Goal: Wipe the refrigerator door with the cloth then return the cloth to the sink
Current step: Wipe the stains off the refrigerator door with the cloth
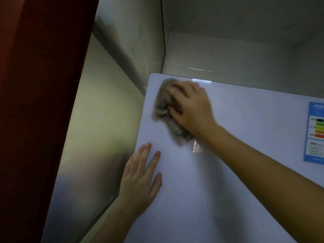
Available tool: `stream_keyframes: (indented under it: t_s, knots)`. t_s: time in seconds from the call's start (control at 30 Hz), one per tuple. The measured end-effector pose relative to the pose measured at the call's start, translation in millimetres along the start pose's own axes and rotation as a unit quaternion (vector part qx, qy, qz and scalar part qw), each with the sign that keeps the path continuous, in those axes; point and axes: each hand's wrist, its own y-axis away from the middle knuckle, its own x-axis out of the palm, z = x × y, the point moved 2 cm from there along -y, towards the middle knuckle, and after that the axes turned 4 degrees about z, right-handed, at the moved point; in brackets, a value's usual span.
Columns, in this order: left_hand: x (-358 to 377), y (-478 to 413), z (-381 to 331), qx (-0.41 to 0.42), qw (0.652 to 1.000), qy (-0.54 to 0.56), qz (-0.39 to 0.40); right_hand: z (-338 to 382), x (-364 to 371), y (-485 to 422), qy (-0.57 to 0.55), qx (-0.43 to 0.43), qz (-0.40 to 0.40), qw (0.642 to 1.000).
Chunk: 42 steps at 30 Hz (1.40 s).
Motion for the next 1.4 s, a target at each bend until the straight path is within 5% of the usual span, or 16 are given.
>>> stream_keyframes:
  t_s: [0.13, 0.2, 0.4, 0.47, 0.6, 0.73, 0.8, 0.97, 1.03, 1.17, 1.27, 1.4]
  knots:
    - [1.2, 1.1, 0.1, -0.002, 1.000, 0.001, 0.008, -38.3, -20.4, 5.0, -0.020, 0.192, -0.071, 0.979]
    - [1.7, 1.7, 0.1, -0.001, 1.000, 0.002, 0.007, -27.9, -14.3, 3.6, -0.020, 0.211, -0.077, 0.974]
    - [4.2, 2.1, 1.3, 0.004, 1.000, 0.001, 0.002, 54.4, 24.4, 12.6, -0.030, -0.082, 0.029, 0.996]
    - [4.0, 1.9, 1.3, 0.004, 1.000, 0.004, 0.006, 51.5, 22.6, 14.0, -0.027, -0.097, 0.026, 0.995]
    - [2.7, 2.2, -0.1, -0.002, 1.000, 0.012, 0.012, -11.1, -4.8, 9.6, -0.001, 0.074, -0.035, 0.997]
    - [1.9, 2.1, -0.1, -0.004, 1.000, 0.013, 0.019, -52.0, -30.2, 28.7, -0.009, 0.257, -0.107, 0.960]
    - [1.5, 2.4, -0.4, -0.004, 1.000, 0.015, 0.022, -40.1, -26.4, 43.8, -0.005, 0.208, -0.077, 0.975]
    - [1.0, 2.3, -1.1, -0.003, 0.999, 0.016, 0.029, -2.4, -19.2, 92.3, -0.007, -0.140, 0.033, 0.990]
    - [0.4, 2.4, -1.5, -0.002, 0.999, 0.019, 0.032, -11.6, -23.6, 94.6, 0.001, -0.164, 0.046, 0.985]
    - [0.3, 3.0, 0.0, -0.006, 0.999, 0.019, 0.036, -67.6, -40.0, 67.7, 0.026, 0.043, -0.037, 0.998]
    - [1.4, 2.9, 0.8, -0.007, 0.999, 0.020, 0.041, -95.2, -53.7, 54.8, 0.002, 0.202, -0.093, 0.975]
    - [1.5, 2.4, 0.7, -0.007, 0.999, 0.019, 0.045, -69.8, -44.6, 71.5, 0.003, 0.157, -0.064, 0.985]
